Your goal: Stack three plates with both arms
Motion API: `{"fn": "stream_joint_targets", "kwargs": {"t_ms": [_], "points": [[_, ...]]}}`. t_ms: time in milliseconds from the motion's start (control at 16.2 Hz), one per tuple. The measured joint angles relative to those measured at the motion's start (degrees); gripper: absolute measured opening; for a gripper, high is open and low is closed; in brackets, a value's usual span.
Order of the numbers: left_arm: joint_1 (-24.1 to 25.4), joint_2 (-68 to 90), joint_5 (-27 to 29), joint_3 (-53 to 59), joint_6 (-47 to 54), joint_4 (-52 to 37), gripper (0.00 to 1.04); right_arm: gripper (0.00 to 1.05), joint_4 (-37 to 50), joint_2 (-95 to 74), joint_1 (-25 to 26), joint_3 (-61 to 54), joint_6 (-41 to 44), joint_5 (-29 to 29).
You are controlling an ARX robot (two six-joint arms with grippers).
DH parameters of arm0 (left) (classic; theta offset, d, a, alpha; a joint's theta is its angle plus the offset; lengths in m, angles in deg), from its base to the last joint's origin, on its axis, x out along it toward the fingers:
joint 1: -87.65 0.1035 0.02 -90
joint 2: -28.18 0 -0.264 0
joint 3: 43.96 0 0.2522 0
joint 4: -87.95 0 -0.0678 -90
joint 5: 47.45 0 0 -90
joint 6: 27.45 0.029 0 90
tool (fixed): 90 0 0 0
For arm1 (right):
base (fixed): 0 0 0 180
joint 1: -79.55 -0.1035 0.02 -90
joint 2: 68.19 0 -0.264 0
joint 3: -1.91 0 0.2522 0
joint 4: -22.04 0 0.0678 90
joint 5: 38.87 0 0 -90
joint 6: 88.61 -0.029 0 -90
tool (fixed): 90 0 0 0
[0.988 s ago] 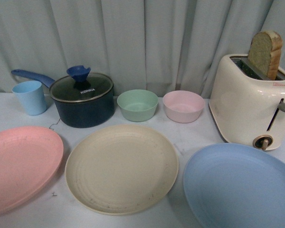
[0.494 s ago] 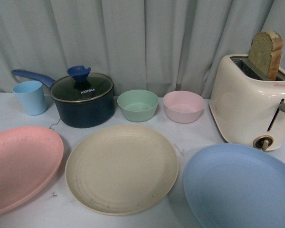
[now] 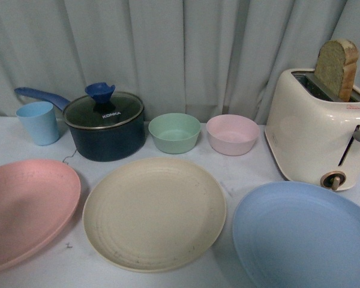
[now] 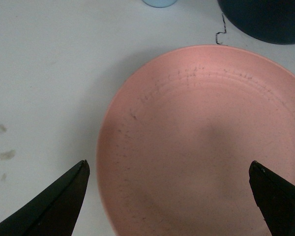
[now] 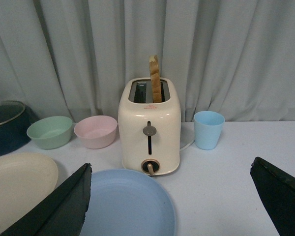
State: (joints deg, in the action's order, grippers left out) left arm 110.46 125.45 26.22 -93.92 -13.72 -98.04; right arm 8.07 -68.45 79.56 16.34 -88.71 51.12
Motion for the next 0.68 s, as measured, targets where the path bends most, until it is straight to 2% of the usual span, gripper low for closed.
{"fn": "stream_joint_targets", "kwargs": {"t_ms": [247, 432, 679], "points": [[0.04, 4.96, -0.22, -0.22, 2.05, -3.3, 0.98, 0.98, 0.0, 0.0, 0.0, 0.0, -0.02, 0.0], [0.35, 9.84, 3.15, -3.17, 2.19, -7.37, 0.98, 0.98, 0.0, 0.0, 0.0, 0.0, 0.0, 0.0], [2.4, 14.75, 5.64, -6.88, 1.79, -8.37, 0.98, 0.98, 0.0, 0.0, 0.0, 0.0, 0.0, 0.02]]}}
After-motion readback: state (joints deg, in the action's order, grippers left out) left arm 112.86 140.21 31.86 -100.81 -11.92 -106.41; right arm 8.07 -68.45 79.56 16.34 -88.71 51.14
